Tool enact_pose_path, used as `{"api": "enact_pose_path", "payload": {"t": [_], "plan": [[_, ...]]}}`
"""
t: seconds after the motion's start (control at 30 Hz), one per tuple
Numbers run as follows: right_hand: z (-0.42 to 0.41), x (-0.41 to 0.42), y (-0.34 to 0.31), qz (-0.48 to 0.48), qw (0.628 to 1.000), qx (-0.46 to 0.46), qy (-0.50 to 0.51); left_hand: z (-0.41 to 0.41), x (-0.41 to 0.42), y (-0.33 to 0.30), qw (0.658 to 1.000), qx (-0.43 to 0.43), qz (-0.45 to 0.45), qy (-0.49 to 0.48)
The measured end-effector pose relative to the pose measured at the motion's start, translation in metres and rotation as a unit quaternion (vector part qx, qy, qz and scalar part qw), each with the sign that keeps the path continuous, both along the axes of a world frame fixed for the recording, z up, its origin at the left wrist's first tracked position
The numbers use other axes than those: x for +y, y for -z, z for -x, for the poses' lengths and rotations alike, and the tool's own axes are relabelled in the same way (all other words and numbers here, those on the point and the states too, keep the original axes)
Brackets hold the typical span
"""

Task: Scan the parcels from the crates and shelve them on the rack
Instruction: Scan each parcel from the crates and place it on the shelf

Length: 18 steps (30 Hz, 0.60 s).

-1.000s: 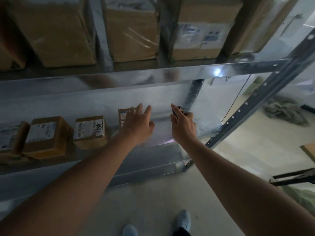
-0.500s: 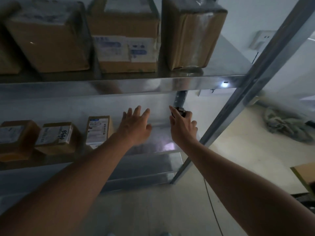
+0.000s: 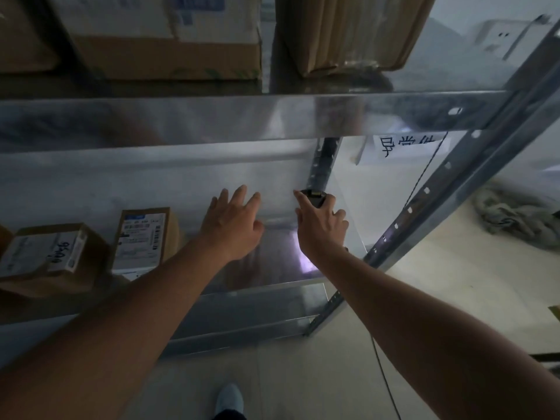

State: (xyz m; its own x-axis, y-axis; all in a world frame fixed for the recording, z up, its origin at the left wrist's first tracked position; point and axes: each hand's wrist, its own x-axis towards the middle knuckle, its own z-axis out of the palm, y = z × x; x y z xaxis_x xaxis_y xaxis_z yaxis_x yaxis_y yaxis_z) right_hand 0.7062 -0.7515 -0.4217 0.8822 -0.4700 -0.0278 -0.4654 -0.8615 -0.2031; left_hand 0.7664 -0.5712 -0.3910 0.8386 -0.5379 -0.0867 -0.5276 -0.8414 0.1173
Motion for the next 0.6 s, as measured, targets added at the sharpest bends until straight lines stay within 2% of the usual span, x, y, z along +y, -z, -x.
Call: {"api": "enact_pose_path", "payload": {"t": [0.33, 0.6], "plan": [[-0.023, 0.012, 0.04, 0.078, 0.996, 0.05, -0.011, -0.007, 0.004, 0.014, 1.0, -0.015, -0.007, -0.015], [-0.033, 0.02, 0.058, 0.094, 0.992, 0.082, -0.006, -0.012, 0.009, 0.022, 0.999, -0.029, -0.005, -0.016]]}}
